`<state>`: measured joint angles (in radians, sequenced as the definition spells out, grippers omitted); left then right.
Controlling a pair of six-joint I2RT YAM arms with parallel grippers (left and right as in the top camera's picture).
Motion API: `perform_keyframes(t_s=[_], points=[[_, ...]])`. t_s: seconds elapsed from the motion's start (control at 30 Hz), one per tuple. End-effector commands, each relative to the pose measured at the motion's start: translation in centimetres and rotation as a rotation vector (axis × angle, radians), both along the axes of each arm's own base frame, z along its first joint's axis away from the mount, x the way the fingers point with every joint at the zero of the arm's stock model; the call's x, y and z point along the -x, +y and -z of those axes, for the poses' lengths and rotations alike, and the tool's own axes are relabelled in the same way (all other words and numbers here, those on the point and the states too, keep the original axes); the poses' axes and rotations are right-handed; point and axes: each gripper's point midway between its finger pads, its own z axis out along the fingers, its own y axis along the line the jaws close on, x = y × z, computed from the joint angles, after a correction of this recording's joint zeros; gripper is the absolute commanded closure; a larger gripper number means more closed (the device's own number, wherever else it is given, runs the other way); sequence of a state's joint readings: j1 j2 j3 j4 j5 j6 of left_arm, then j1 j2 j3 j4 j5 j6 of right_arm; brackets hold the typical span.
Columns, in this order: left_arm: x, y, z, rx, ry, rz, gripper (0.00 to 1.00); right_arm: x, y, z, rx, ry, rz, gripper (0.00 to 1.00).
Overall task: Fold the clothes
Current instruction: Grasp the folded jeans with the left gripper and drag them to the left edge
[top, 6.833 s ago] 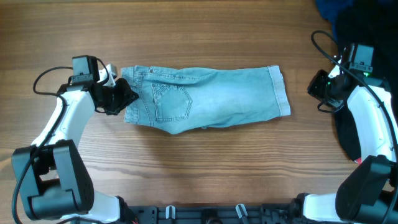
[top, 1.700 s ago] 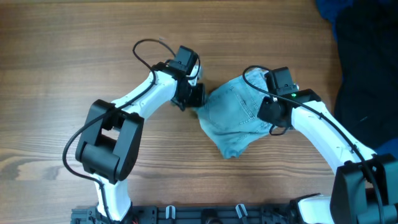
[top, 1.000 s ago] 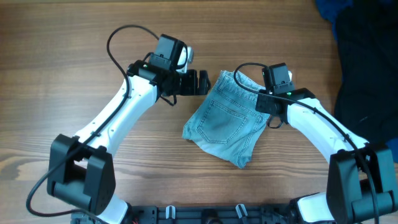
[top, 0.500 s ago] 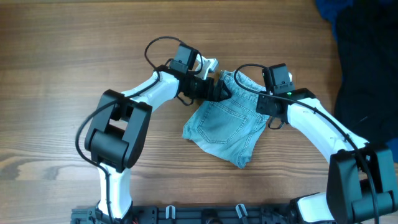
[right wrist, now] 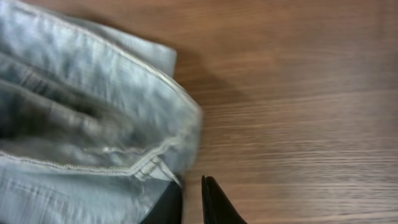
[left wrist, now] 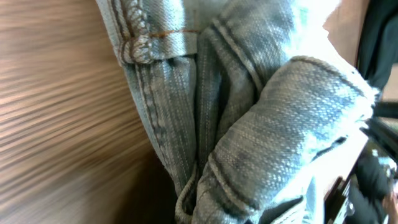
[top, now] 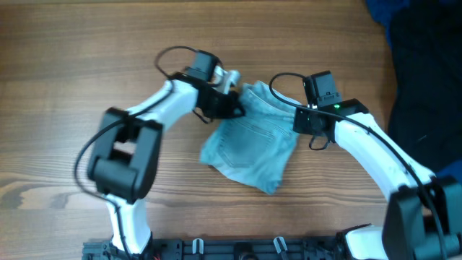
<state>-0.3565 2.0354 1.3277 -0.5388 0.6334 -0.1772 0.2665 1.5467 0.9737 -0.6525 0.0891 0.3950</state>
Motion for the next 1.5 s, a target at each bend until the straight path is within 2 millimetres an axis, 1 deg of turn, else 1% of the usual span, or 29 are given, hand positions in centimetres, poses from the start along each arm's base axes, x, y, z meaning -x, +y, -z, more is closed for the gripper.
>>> perform_keyframes(t_s=[0.0, 0.03, 0.07, 0.1, 0.17, 0.23, 0.33, 0.37, 0.47, 0.57, 0.63, 0.67, 0.7, 0.73, 0.8, 0.83, 0.87, 0.9, 0.93, 0.97, 1.03, 1.1, 1.13, 1.17, 1.2, 1.23, 1.3, 1.4, 1.47], points=[[-5.3, 14.8, -1.8, -0.281, -0.110, -0.337, 0.96, -0.6, -2.7, -5.5, 0.055, -0.149, 0.069, 0.88], [-5.2, 18.2, -1.9, -0.321, -0.100, -0.380, 0.96, -0.2, -2.8, -6.4, 0.051, -0.166, 0.070, 0.87], [-5.1, 20.5, -1.7, -0.347, -0.083, -0.424, 0.96, 0.1, -2.8, -6.9, 0.048, -0.174, 0.070, 0.87], [-5.0, 23.9, -1.6, -0.376, -0.065, -0.498, 0.96, 0.5, -2.9, -7.5, 0.046, -0.184, 0.071, 0.87], [-5.5, 29.6, -1.6, -0.395, -0.080, -0.612, 0.96, 1.0, -3.0, -8.2, 0.041, -0.196, 0.072, 0.87], [-5.9, 33.3, -1.9, -0.407, -0.114, -0.697, 0.96, 1.3, -3.1, -8.3, 0.042, -0.191, 0.073, 0.87], [-6.8, 39.9, -2.9, -0.464, -0.206, -0.844, 0.96, 1.8, -3.1, -8.0, 0.042, -0.165, 0.069, 0.88], [-7.0, 41.6, -3.3, -0.483, -0.250, -0.854, 0.96, 1.9, -3.1, -8.0, 0.043, -0.161, 0.069, 0.88], [-7.7, 44.3, -4.4, -0.505, -0.335, -0.888, 0.96, 2.0, -3.1, -7.9, 0.042, -0.160, 0.074, 0.88], [-8.2, 46.1, -5.2, -0.579, -0.400, -0.890, 0.96, 1.9, -3.1, -8.0, 0.033, -0.161, 0.092, 0.89], [-8.4, 46.8, -5.5, -0.607, -0.418, -0.907, 0.96, 2.0, -3.1, -7.9, 0.034, -0.159, 0.092, 0.87], [-8.5, 47.1, -5.7, -0.613, -0.429, -0.915, 0.66, 2.0, -3.1, -7.9, 0.034, -0.157, 0.092, 0.85], [-8.5, 47.5, -5.8, -0.630, -0.430, -0.930, 0.04, 2.1, -3.1, -7.9, 0.035, -0.154, 0.091, 0.84], [-8.4, 47.9, -6.0, -0.648, -0.427, -0.940, 0.00, 2.1, -3.2, -7.8, 0.036, -0.152, 0.091, 0.84], [-8.2, 49.0, -7.2, -0.691, -0.412, -0.979, 0.00, 2.2, -3.2, -7.8, 0.037, -0.148, 0.091, 0.84], [-8.3, 50.0, -8.8, -0.719, -0.402, -1.040, 0.00, 2.2, -3.2, -7.8, 0.037, -0.148, 0.091, 0.84], [-8.6, 50.1, -10.0, -0.707, -0.402, -1.057, 0.00, 2.2, -3.2, -7.8, 0.037, -0.148, 0.090, 0.84], [-9.2, 49.6, -11.3, -0.676, -0.408, -1.056, 0.00, 2.2, -3.2, -7.8, 0.038, -0.149, 0.090, 0.84], [-9.7, 48.8, -12.2, -0.641, -0.412, -1.043, 0.00, 2.2, -3.2, -7.8, 0.037, -0.149, 0.090, 0.84], [-10.5, 47.3, -12.9, -0.592, -0.420, -1.007, 0.00, 2.2, -3.2, -7.8, 0.037, -0.150, 0.090, 0.84], [-11.8, 43.0, -13.1, -0.484, -0.417, -0.908, 0.00, 2.1, -3.2, -7.9, 0.036, -0.152, 0.091, 0.84], [-12.6, 37.4, -12.5, -0.375, -0.390, -0.787, 0.01, 2.1, -3.2, -7.9, 0.036, -0.152, 0.091, 0.83], [-12.7, 34.4, -12.1, -0.331, -0.368, -0.723, 0.05, 2.1, -3.2, -7.9, 0.036, -0.152, 0.091, 0.83], [-12.5, 31.9, -11.7, -0.311, -0.341, -0.672, 0.06, 2.1, -3.2, -7.8, 0.035, -0.152, 0.091, 0.83], [-12.3, 30.0, -11.2, -0.307, -0.316, -0.635, 0.07, 2.2, -3.2, -7.8, 0.036, -0.150, 0.091, 0.83], [-11.9, 27.6, -10.4, -0.310, -0.286, -0.583, 0.08, 2.2, -3.2, -7.8, 0.037, -0.147, 0.091, 0.83], [-11.6, 24.3, -8.2, -0.326, -0.240, -0.515, 0.08, 2.5, -3.2, -7.7, 0.039, -0.135, 0.091, 0.83], [-11.3, 21.8, -4.2, -0.329, -0.135, -0.496, 0.07, 2.9, -3.3, -7.5, 0.045, -0.117, 0.089, 0.83], [-10.6, 21.6, -1.2, -0.339, -0.040, -0.517, 0.07, 3.2, -3.4, -7.3, 0.049, -0.106, 0.089, 0.83]])
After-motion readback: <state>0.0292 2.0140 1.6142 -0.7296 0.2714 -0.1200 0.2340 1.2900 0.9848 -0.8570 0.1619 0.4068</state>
